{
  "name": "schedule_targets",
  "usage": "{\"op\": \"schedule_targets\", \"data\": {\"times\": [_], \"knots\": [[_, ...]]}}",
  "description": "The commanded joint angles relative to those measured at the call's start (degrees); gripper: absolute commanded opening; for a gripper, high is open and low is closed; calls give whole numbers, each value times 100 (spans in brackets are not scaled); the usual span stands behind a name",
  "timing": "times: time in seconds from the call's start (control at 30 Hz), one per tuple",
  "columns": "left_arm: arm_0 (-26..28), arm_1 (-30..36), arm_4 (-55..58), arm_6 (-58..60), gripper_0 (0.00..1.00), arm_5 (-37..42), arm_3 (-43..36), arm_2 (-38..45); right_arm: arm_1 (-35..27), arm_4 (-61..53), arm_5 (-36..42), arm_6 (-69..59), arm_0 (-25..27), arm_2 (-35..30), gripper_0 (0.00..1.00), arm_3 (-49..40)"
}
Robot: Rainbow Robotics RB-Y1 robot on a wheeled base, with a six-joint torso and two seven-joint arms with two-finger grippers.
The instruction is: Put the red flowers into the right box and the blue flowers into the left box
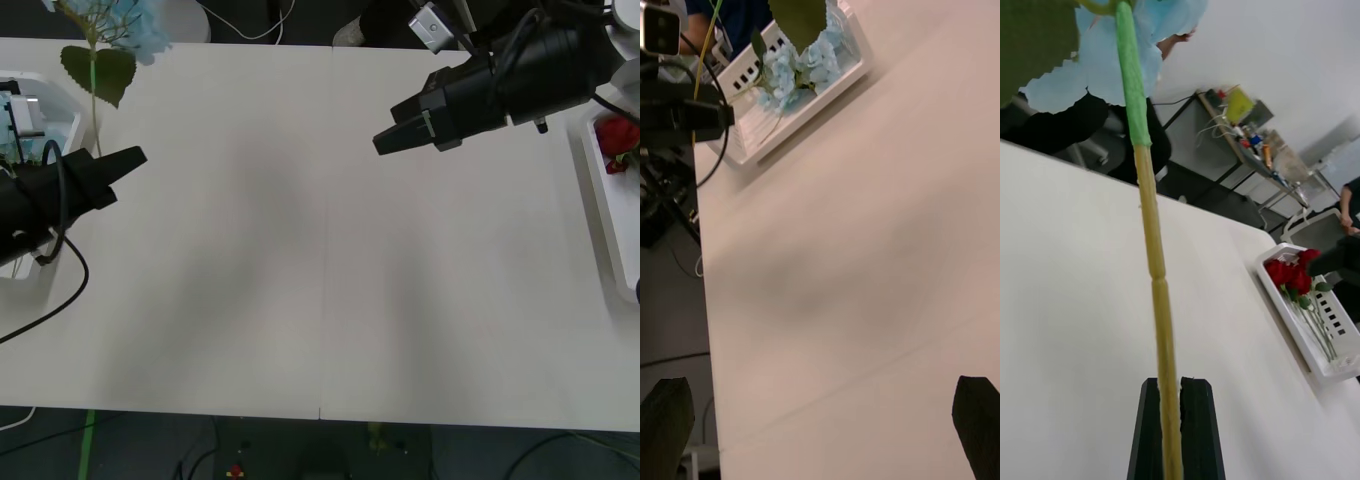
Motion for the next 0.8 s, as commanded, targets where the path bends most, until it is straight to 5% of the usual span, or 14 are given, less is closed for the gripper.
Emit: {"op": "schedule_targets", "data": {"times": [0.03,0.33,0.8], "knots": [[-184,395,-954,645,0,535,332,773,-713,-290,134,938,-100,-140,100,-232],[-369,448,-4039,1849,0,535,358,1889,-1548,-1248,204,2824,568,-219,100,-232],[-466,475,-8126,2771,0,122,402,2364,-1882,-843,653,2824,629,-518,100,-232]]}}
